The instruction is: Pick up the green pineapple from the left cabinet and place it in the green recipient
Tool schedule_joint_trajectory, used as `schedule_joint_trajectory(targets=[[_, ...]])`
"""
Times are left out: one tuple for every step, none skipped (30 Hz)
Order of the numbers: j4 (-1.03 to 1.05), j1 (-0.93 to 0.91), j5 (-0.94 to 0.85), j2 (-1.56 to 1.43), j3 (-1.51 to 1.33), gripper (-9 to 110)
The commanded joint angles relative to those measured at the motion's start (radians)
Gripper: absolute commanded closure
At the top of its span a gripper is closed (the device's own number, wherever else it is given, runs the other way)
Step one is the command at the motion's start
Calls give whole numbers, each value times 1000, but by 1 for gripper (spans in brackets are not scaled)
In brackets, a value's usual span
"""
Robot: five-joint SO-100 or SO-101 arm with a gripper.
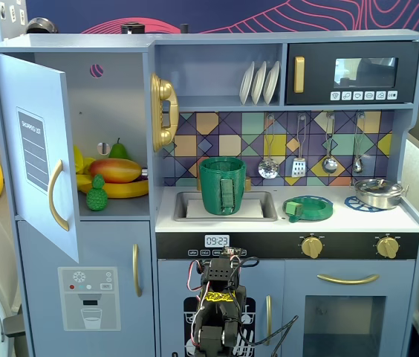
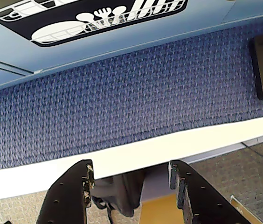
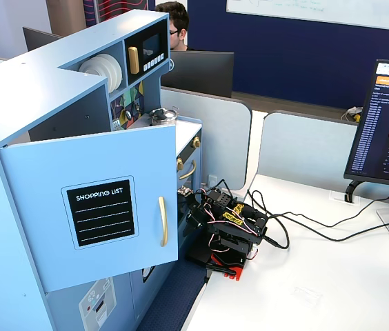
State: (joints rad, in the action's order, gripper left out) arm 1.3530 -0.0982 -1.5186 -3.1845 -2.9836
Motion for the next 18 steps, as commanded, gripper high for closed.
schedule_joint_trajectory(targets=[[178,17,15,5,-14,101],[178,17,15,5,-14,101],[178,17,17,5,-14,101],[178,17,17,5,-14,101],[178,17,17,5,-14,101],[178,15,17,5,-14,101],[178,15,15,5,-14,101],[178,17,11,5,-14,101],[178,23,14,5,-14,101],[167,38,28,5,-14,101],[132,64,40,6,-14,101],[74,95,43,6,-14,101],[5,133,35,8,-12,101],[-72,175,23,8,-11,101],[-150,227,17,8,-9,101],[-216,288,5,9,-5,101],[-267,353,-3,9,6,101],[-310,414,-3,9,23,101]])
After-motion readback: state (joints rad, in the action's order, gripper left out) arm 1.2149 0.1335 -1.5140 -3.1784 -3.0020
